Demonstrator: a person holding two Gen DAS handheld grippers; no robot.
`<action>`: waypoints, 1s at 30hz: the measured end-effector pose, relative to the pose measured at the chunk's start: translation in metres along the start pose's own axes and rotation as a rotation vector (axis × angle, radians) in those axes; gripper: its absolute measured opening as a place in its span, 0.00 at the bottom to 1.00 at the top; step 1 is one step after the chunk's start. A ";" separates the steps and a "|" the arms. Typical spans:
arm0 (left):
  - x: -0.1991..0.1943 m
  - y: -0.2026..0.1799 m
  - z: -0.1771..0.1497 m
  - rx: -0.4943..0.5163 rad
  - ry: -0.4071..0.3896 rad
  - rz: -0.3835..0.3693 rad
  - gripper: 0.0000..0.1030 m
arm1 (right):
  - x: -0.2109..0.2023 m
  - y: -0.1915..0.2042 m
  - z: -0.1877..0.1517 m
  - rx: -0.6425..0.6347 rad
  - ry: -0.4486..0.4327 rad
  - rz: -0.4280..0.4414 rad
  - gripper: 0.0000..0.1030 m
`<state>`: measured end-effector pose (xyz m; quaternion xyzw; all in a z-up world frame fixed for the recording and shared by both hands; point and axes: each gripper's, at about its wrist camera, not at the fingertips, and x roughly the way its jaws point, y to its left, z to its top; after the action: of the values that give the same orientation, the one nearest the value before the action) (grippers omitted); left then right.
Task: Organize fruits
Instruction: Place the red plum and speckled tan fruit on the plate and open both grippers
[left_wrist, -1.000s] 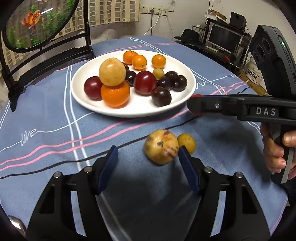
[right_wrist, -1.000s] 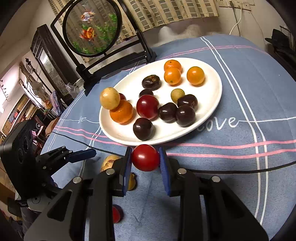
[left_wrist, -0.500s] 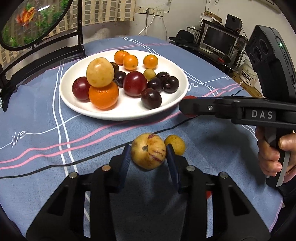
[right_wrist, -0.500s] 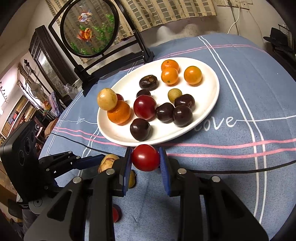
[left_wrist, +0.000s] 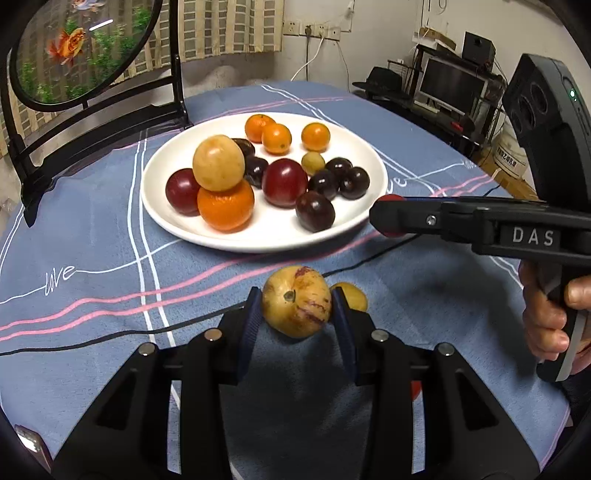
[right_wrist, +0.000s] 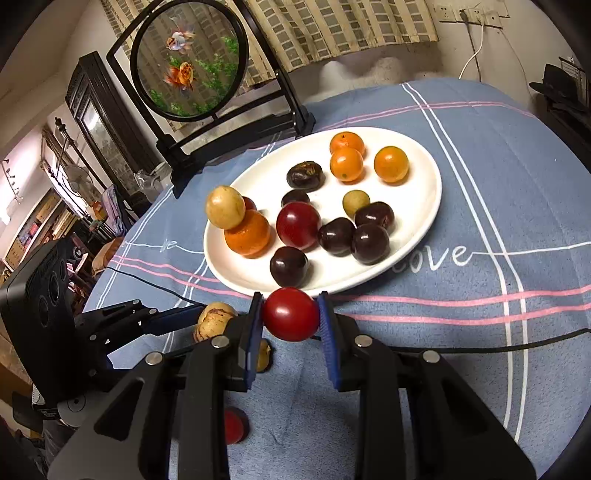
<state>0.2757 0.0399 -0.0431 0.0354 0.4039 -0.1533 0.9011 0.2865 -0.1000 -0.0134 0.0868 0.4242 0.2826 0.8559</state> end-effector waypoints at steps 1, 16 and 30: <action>-0.001 0.000 0.000 0.001 -0.002 0.002 0.38 | 0.000 0.000 0.000 -0.001 -0.003 0.005 0.29; -0.012 -0.010 0.065 -0.080 -0.196 0.101 0.38 | 0.010 -0.017 0.031 -0.015 -0.187 -0.078 0.29; -0.049 0.013 0.062 -0.175 -0.269 0.246 0.88 | -0.008 -0.016 0.027 -0.041 -0.110 -0.011 0.40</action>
<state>0.2932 0.0531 0.0342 -0.0148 0.2845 -0.0095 0.9585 0.3099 -0.1147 0.0023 0.0822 0.3709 0.2815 0.8811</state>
